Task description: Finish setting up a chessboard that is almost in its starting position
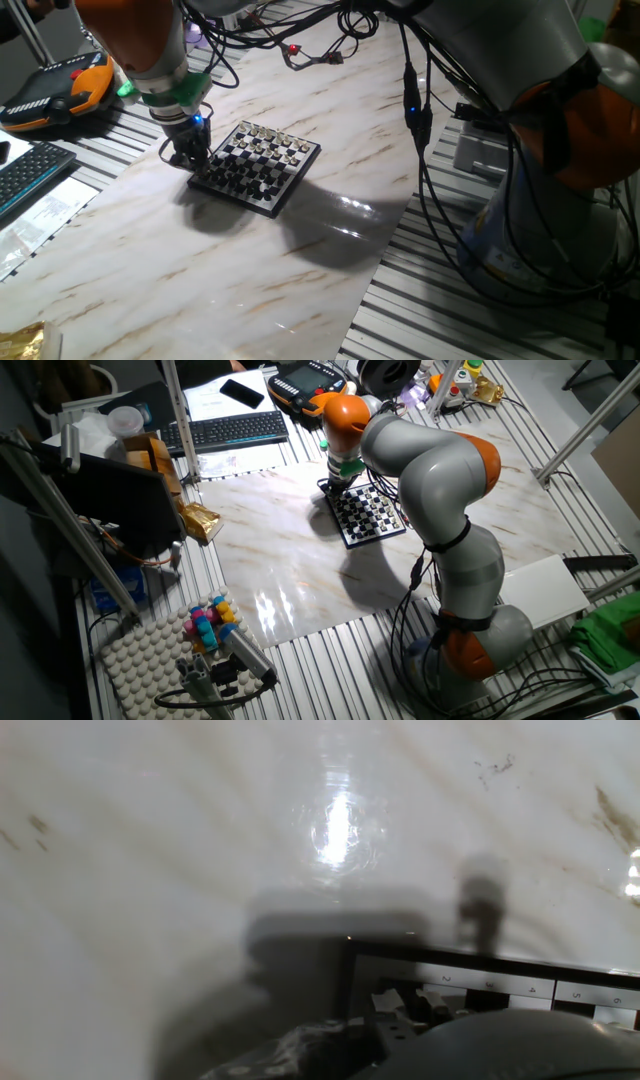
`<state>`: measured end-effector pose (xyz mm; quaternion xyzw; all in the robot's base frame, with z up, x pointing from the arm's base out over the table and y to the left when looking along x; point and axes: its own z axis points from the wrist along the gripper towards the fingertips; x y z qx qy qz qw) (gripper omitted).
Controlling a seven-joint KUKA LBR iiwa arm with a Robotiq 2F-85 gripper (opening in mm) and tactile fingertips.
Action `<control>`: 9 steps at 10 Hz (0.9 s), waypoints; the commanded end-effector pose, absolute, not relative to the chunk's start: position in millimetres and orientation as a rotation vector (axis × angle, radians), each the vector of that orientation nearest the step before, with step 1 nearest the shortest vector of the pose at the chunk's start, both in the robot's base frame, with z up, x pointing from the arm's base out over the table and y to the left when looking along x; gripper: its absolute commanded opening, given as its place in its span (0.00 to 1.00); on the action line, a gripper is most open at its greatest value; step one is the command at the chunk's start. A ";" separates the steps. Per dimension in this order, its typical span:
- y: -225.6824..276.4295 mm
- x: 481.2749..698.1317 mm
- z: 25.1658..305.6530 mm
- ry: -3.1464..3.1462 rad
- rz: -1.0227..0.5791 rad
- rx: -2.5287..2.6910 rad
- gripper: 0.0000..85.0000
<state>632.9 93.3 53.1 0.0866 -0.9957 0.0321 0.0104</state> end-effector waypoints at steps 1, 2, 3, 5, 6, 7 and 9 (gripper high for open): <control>93.1 633.1 53.3 -3.108 0.101 0.270 0.23; 92.9 633.0 53.1 -3.107 0.103 0.272 0.22; 92.7 633.1 53.4 -3.105 0.103 0.277 0.22; 93.4 632.7 56.7 -3.103 0.100 0.274 0.23; 93.4 632.2 57.6 -3.102 0.100 0.269 0.23; 93.4 632.2 57.4 -3.102 0.097 0.269 0.24; 93.0 632.2 56.7 -3.105 0.098 0.267 0.24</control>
